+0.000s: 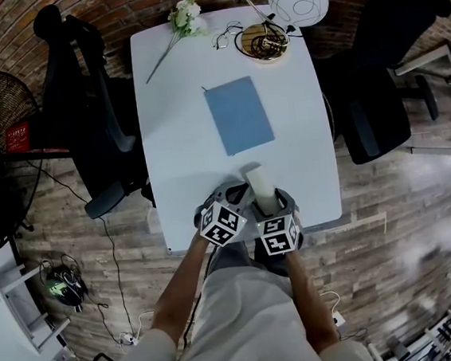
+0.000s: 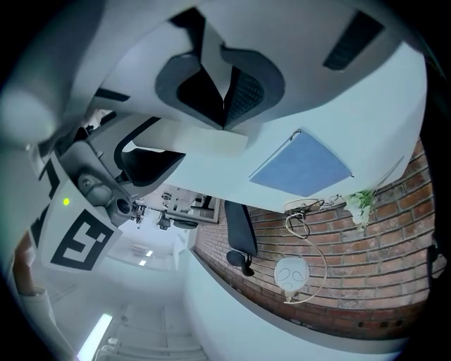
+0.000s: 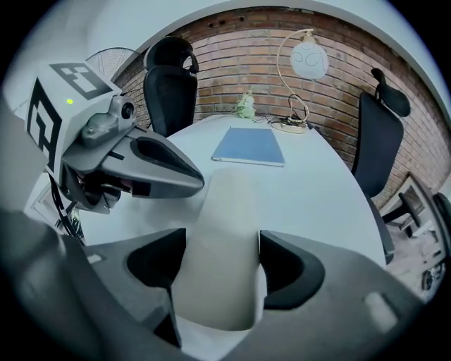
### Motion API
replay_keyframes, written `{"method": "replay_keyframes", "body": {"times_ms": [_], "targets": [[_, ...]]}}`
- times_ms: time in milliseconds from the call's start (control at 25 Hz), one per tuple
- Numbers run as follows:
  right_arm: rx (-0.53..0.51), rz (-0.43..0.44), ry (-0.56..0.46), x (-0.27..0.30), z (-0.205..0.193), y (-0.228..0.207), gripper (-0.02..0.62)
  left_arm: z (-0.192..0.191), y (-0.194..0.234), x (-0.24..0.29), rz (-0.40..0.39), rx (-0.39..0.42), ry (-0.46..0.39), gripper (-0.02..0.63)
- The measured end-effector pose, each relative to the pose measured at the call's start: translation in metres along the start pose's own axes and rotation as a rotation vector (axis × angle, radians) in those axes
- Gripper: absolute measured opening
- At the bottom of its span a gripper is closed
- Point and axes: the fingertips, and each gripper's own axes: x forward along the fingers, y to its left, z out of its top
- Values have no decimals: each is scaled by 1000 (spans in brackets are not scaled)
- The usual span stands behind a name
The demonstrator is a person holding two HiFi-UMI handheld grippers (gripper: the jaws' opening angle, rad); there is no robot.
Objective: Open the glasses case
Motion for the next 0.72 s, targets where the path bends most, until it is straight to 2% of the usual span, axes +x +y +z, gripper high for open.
{"method": "replay_keyframes", "body": {"times_ms": [440, 720], "targets": [[65, 65, -30, -2, 1, -1, 328, -1, -7, 10, -22, 16, 12, 3], [70, 60, -20, -6, 2, 0, 330, -2, -8, 10, -21, 29, 16, 3]]}}
